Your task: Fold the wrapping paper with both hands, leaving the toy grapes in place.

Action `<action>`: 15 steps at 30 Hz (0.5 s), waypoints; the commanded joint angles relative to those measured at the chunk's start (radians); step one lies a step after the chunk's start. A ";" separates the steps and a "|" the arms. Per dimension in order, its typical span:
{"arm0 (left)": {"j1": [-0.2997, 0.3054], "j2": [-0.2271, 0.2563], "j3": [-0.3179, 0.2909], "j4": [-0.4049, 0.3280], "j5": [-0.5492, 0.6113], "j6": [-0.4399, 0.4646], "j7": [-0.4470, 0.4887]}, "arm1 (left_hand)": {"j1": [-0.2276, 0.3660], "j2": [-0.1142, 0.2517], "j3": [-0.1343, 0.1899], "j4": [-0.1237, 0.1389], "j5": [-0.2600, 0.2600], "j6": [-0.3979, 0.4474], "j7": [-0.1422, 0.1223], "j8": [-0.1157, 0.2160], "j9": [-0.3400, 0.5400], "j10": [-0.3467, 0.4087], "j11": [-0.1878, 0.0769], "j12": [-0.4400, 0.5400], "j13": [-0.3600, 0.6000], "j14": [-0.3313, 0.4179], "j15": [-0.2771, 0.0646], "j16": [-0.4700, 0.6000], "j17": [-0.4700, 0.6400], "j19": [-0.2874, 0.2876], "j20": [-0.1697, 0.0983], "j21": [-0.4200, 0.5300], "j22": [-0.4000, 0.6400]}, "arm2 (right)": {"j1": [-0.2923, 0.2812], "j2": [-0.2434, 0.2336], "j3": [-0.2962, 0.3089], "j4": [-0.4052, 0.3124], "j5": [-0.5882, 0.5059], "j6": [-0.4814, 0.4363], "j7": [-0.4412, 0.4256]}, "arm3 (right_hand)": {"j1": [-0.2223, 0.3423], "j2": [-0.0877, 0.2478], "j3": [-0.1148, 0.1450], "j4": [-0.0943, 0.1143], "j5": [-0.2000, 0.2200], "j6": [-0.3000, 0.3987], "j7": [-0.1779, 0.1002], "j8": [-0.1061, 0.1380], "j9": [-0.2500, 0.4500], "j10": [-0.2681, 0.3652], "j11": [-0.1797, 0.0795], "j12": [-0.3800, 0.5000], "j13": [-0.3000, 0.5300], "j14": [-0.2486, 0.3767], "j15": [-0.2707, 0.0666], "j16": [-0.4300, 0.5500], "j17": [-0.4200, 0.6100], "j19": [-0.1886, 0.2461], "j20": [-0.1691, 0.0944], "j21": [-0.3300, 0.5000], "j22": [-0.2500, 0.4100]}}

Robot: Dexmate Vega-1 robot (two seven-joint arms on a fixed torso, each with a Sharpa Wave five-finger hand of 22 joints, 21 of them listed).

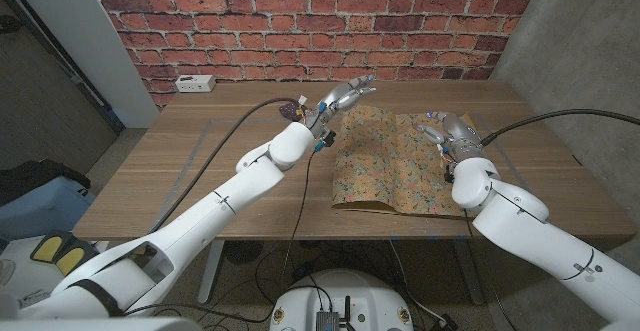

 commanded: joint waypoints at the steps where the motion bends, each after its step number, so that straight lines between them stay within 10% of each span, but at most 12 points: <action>1: 0.075 0.029 -0.048 -0.119 -0.071 0.202 0.084 | -0.010 0.004 -0.012 0.003 -0.003 -0.023 0.014 -0.006 0.000 -0.020 0.004 -0.003 0.001 -0.027 0.004 -0.001 0.002 -0.025 0.001 0.000 0.005 | 0.113 -0.031 -0.108 0.040 0.044 -0.026 0.033 | -0.015 -0.009 -0.011 0.000 0.006 -0.020 -0.006 -0.002 0.002 -0.022 -0.007 -0.003 0.002 -0.022 -0.006 -0.008 0.000 -0.026 0.004 -0.007 0.001; 15: 0.113 0.033 -0.085 -0.134 -0.214 0.274 0.126 | -0.032 0.007 -0.019 0.021 -0.004 -0.040 0.024 0.001 -0.002 -0.037 0.029 0.001 0.000 -0.030 0.025 0.008 0.005 -0.007 0.005 0.018 0.005 | 0.196 -0.041 -0.182 0.090 0.084 -0.045 0.068 | -0.018 -0.014 -0.019 -0.005 0.010 -0.051 -0.011 -0.001 0.002 -0.044 -0.009 -0.003 0.002 -0.042 -0.001 -0.012 -0.002 -0.041 0.009 -0.005 0.000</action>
